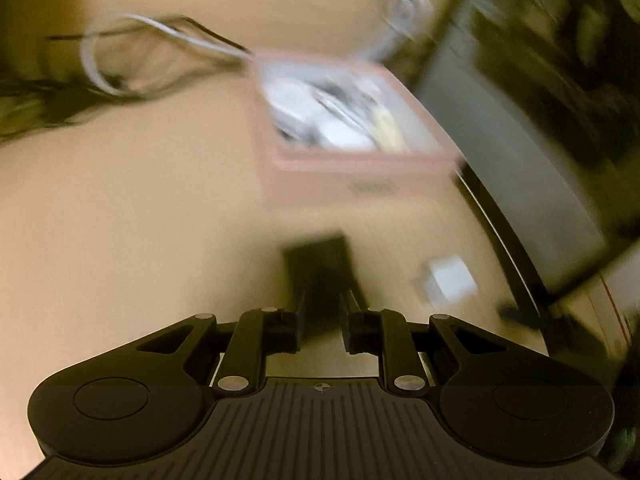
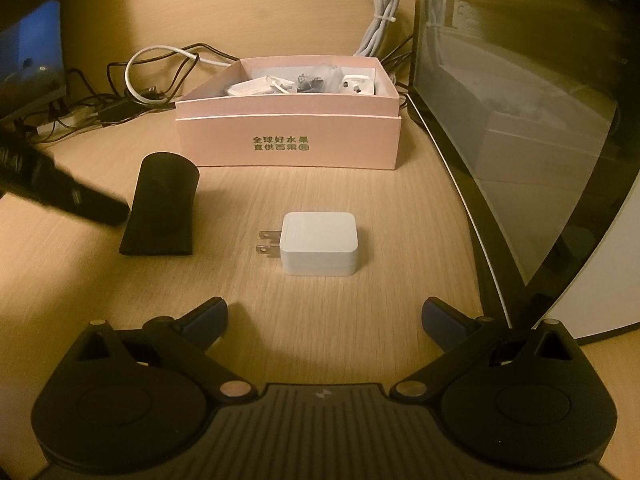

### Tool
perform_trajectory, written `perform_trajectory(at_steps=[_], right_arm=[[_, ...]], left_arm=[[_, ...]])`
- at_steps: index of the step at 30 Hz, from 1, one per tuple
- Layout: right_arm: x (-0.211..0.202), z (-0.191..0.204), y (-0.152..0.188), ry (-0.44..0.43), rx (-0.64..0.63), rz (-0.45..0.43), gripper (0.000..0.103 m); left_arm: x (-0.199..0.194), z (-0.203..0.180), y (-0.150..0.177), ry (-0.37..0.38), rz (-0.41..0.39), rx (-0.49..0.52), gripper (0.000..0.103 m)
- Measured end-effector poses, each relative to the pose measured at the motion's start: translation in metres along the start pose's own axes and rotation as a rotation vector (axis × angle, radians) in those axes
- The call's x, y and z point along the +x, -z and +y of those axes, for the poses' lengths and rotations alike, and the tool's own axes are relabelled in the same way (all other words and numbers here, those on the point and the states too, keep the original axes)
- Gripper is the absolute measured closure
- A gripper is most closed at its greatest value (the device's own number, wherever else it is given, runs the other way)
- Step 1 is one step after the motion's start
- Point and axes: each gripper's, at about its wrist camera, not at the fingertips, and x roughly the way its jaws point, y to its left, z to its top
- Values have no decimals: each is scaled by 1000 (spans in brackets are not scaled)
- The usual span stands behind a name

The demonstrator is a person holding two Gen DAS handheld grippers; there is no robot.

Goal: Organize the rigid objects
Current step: 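Grasp the black cone-shaped stand with the left tool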

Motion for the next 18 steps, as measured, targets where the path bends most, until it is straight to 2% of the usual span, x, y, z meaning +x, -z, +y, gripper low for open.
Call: perform_trajectory(at_steps=[2,5,6,7,10,13,18], right_arm=[[1,1,-1,5,0,0,0],[1,1,0,5,0,-2,0],[1,1,0,5,0,-3,0],[1,1,0,5,0,-2,0],[1,1,0,5,0,-2,0],[1,1,0,5,0,-2,0],[0,1,1,5,0,-3,0]], left_arm=[[0,4,-6,6,-50,-86,83],[10,-7,-10,-33,-115,-70,83],[17,-11,-10,-54,-115,-47,82],[24,-14,-9,-66,-109,-29,73],[42,-23,-4,-82,-72,21,59],[56,-23,0,-91,-40,29,56],[60,-17,-9,-63,-87,-42,60]])
